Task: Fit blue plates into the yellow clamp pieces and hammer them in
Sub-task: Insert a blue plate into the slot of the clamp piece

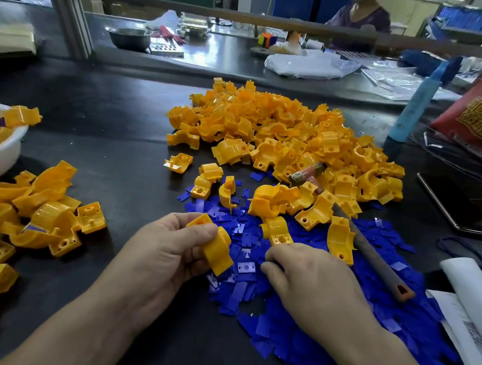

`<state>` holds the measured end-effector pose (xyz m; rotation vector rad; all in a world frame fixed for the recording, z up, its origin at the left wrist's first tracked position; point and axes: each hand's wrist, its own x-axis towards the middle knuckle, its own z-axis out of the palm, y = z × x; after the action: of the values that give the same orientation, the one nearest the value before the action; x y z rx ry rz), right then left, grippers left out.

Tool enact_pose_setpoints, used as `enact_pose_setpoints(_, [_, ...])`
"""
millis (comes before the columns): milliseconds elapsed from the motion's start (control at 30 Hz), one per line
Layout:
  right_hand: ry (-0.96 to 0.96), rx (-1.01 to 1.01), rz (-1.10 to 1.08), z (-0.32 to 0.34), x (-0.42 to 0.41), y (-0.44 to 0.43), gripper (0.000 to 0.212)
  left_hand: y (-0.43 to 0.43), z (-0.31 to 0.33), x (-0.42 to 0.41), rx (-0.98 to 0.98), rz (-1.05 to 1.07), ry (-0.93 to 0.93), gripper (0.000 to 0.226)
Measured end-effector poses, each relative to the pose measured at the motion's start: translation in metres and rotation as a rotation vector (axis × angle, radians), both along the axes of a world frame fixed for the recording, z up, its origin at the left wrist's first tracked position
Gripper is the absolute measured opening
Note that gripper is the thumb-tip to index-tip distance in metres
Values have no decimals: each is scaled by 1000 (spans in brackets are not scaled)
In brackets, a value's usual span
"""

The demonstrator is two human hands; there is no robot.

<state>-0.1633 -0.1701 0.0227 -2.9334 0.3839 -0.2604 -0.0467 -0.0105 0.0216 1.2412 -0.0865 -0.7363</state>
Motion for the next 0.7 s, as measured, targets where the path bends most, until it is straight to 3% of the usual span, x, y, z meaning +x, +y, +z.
enact_pose_setpoints(233, [-179, 235, -66, -1, 2, -8, 20, 1, 0, 1, -8, -17, -61, 49])
enact_pose_setpoints(500, [-395, 396, -88, 4, 2, -9, 17, -2, -6, -4, 6, -85, -104, 25])
enact_pose_setpoints(700, [-395, 782, -46, 12, -1, -1, 16, -2, -7, -7, 23, -69, -143, 26])
